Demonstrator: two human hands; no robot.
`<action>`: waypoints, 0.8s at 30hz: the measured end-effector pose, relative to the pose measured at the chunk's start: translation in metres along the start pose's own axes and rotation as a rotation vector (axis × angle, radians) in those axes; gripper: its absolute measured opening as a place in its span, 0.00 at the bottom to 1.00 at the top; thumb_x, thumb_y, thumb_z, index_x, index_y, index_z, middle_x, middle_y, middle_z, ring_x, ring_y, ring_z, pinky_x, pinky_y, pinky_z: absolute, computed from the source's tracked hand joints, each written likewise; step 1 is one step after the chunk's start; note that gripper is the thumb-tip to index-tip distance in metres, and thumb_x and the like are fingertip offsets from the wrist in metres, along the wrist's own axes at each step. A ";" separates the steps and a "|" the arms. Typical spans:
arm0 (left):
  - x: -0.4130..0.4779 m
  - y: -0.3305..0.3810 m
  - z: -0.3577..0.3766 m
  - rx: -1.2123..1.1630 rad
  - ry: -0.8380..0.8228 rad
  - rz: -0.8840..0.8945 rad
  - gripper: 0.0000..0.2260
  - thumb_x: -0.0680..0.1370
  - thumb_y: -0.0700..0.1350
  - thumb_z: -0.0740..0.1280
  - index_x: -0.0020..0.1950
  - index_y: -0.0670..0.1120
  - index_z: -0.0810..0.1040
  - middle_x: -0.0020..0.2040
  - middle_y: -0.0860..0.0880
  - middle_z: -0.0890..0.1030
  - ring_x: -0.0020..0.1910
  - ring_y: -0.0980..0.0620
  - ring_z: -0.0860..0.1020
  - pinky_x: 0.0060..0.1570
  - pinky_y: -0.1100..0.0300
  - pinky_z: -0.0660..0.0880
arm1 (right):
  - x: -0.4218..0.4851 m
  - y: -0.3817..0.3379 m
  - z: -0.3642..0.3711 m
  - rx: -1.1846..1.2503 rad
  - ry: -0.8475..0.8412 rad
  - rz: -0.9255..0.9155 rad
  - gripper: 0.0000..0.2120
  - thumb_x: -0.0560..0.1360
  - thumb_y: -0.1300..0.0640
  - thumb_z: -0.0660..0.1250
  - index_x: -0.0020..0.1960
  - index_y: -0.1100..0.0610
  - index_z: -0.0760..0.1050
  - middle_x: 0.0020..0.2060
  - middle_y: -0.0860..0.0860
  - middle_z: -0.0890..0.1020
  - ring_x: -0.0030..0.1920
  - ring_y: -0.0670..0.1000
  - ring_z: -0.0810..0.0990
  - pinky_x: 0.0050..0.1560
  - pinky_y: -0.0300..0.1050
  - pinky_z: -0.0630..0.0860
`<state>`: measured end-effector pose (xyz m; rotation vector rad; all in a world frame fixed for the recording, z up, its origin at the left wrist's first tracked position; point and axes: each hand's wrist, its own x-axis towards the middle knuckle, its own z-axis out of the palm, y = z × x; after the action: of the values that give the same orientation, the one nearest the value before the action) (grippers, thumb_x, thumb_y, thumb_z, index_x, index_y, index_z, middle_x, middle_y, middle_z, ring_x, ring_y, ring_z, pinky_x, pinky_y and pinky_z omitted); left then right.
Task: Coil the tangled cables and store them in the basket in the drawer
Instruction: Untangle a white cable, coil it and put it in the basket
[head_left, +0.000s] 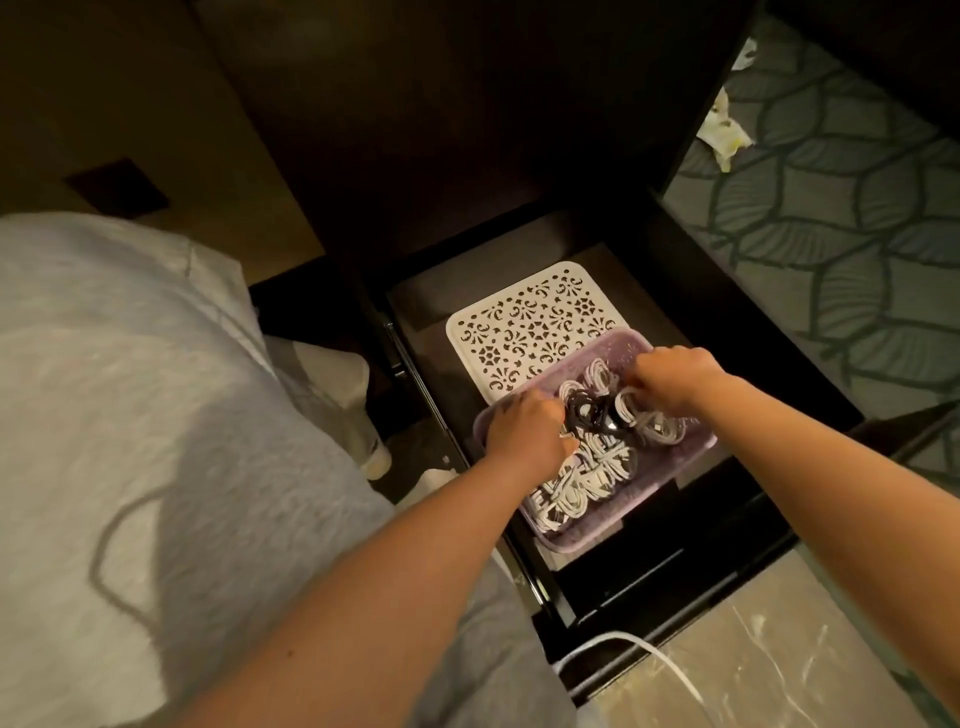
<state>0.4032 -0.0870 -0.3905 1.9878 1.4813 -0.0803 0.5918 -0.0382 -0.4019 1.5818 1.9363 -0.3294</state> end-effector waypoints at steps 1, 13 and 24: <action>0.001 0.000 0.000 -0.011 -0.004 -0.001 0.17 0.78 0.50 0.67 0.62 0.41 0.75 0.63 0.44 0.74 0.61 0.44 0.73 0.60 0.53 0.69 | 0.001 -0.002 0.000 -0.044 0.010 0.018 0.09 0.79 0.53 0.61 0.58 0.50 0.73 0.50 0.50 0.79 0.51 0.53 0.79 0.42 0.46 0.73; 0.014 -0.013 0.002 -0.114 -0.122 -0.027 0.17 0.78 0.51 0.66 0.63 0.44 0.74 0.67 0.46 0.70 0.64 0.45 0.71 0.62 0.54 0.69 | 0.007 -0.014 -0.012 -0.182 -0.038 0.056 0.15 0.78 0.61 0.61 0.63 0.54 0.71 0.57 0.51 0.77 0.57 0.55 0.77 0.44 0.45 0.71; 0.001 -0.023 -0.100 -0.076 -0.136 0.087 0.08 0.78 0.48 0.64 0.45 0.44 0.76 0.46 0.44 0.79 0.46 0.46 0.76 0.48 0.52 0.74 | -0.007 -0.045 -0.124 0.294 0.190 -0.187 0.05 0.75 0.51 0.68 0.49 0.49 0.79 0.50 0.50 0.81 0.50 0.53 0.79 0.50 0.49 0.76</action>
<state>0.3512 -0.0305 -0.3231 1.9427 1.2923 -0.1182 0.5131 0.0131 -0.3087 1.6666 2.2740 -0.5820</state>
